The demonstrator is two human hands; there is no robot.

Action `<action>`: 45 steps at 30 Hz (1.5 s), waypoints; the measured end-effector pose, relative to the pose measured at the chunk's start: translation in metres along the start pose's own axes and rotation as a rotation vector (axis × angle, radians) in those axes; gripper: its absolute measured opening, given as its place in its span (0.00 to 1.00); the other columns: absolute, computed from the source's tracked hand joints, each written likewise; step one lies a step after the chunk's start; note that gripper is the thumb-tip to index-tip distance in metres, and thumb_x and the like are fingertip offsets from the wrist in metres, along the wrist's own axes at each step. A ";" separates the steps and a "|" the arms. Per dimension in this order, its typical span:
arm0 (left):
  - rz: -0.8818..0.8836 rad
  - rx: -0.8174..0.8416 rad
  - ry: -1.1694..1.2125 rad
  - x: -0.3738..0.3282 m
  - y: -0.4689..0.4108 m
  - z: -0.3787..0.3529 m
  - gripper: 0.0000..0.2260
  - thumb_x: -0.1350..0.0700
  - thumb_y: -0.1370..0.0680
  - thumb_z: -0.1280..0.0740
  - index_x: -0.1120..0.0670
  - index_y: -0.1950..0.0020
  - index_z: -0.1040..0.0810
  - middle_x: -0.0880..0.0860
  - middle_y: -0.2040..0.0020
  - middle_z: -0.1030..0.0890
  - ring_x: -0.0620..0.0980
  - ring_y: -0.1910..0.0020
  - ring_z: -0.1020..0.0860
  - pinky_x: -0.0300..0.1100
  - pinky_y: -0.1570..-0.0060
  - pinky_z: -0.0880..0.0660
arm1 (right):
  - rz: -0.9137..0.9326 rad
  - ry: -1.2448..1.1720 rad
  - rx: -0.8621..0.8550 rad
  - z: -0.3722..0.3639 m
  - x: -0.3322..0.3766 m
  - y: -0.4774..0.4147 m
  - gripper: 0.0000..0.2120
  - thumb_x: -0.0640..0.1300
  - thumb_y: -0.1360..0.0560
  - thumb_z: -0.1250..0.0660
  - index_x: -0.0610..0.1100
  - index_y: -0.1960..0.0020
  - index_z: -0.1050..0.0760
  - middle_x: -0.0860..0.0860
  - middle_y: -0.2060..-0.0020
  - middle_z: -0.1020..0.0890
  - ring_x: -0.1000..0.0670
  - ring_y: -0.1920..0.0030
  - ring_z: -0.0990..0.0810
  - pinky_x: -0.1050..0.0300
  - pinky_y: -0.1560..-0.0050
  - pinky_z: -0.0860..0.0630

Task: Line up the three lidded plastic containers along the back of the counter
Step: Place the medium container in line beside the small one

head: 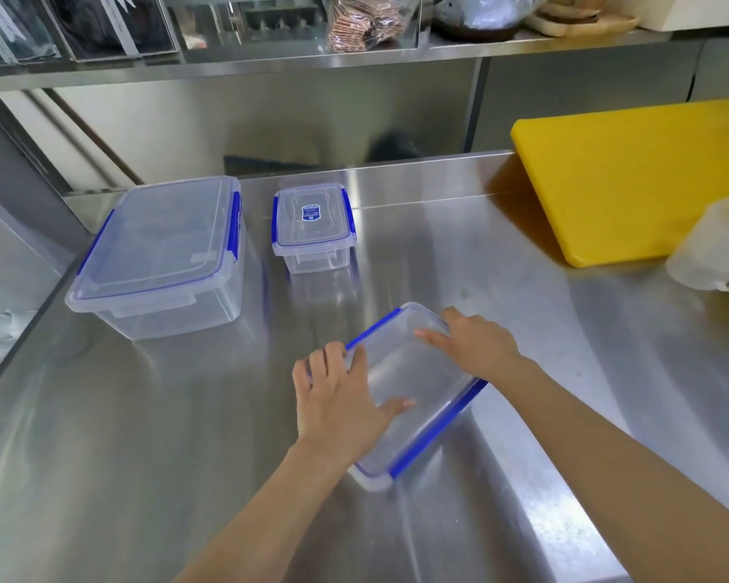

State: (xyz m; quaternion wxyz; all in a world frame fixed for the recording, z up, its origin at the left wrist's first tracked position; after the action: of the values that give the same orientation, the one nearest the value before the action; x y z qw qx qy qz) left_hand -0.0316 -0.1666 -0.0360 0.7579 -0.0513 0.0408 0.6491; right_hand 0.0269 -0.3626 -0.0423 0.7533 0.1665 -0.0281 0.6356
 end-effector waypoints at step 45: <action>-0.148 0.372 0.746 0.002 -0.102 -0.018 0.38 0.52 0.24 0.33 0.43 0.24 0.56 0.37 0.25 0.60 0.38 0.25 0.52 0.33 0.32 0.51 | 0.283 -0.742 0.330 0.019 -0.053 -0.050 0.51 0.47 0.40 0.20 0.65 0.30 0.48 0.58 0.35 0.31 0.53 0.35 0.29 0.48 0.39 0.24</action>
State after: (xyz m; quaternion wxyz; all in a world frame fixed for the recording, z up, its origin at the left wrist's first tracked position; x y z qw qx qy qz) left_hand 0.0698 -0.1824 -0.0513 0.7322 -0.1477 0.4251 0.5113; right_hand 0.0683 -0.4249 -0.0480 0.5609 0.4966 -0.2179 0.6256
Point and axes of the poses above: each hand's wrist, its own y-axis away from the middle knuckle, its own z-axis out of the back of the hand, x = y × z, the point moved 1 cm from there along -y, towards the middle knuckle
